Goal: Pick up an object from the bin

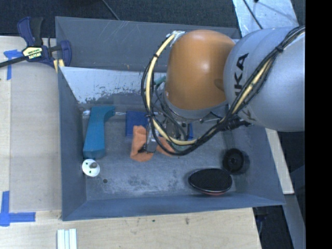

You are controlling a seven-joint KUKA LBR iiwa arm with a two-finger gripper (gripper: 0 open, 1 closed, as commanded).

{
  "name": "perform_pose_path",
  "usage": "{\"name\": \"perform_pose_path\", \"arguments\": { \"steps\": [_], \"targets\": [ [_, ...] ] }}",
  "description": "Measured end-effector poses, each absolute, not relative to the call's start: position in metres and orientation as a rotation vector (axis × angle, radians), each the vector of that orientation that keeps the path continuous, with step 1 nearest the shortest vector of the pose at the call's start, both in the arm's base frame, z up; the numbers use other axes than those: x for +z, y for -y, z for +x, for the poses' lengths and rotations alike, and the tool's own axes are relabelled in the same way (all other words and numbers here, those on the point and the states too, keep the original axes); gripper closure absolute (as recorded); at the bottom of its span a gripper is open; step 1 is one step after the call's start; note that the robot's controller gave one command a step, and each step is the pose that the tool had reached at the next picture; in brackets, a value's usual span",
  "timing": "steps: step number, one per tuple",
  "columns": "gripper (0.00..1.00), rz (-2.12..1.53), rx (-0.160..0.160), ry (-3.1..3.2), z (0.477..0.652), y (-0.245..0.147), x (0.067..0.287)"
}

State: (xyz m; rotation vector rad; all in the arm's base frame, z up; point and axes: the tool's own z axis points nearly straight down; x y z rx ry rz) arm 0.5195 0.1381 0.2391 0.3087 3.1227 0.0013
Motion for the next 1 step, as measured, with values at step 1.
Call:
{"name": "perform_pose_path", "arguments": {
  "steps": [1],
  "targets": [
    [1.00, 0.309, 0.001, -3.124, 0.5192, -0.1380, 0.2386]
  ]
}}
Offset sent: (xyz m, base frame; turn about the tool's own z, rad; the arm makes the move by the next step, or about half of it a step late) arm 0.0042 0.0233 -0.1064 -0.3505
